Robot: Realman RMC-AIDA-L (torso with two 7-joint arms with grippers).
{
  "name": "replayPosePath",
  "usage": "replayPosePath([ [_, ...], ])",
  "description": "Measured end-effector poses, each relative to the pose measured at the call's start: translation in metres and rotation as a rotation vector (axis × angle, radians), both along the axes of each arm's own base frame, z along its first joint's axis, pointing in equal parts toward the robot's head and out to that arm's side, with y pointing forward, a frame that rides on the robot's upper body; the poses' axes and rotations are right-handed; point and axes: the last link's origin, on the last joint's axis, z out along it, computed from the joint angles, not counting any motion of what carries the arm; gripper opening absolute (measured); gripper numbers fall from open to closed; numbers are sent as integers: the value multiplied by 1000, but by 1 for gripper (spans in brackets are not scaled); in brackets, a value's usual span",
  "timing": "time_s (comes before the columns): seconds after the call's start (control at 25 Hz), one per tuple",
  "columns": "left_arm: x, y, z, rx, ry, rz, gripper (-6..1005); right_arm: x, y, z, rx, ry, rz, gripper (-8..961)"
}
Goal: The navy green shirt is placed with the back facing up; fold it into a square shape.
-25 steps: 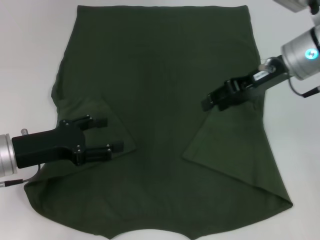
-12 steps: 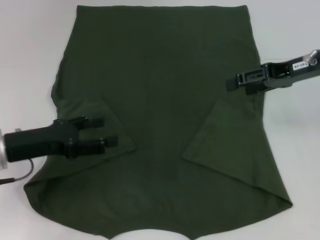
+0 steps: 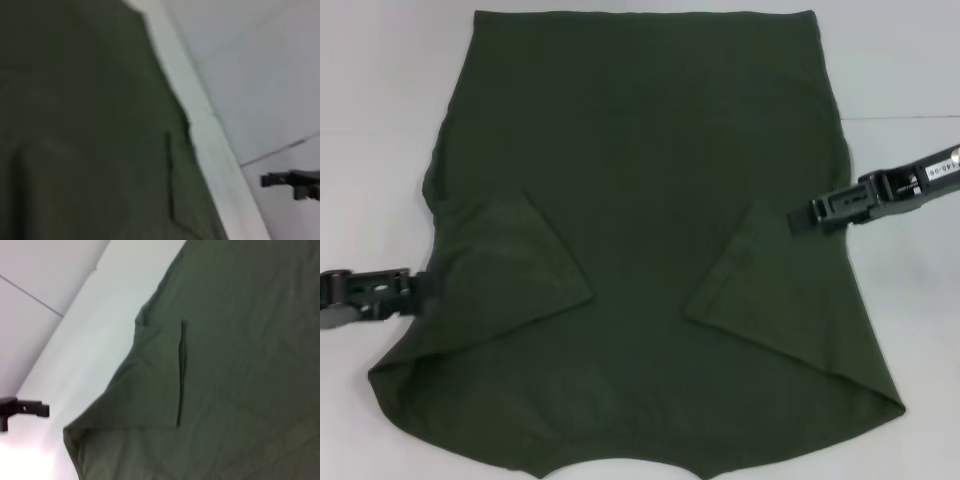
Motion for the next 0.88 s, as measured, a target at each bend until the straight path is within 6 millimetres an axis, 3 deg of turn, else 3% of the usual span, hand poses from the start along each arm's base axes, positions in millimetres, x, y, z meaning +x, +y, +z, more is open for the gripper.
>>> replayPosePath([
  [0.36, -25, -16, 6, -114, 69, 213, 830, 3, -5, -3, -36, -23, 25, 923],
  [0.6, -39, -14, 14, -72, 131, 271, 829, 4, -8, -8, -59, -40, 32, 923],
  [0.88, -53, -10, 10, -61, 238, 314, 826, 6, -10, -12, -68, -41, 24, 923],
])
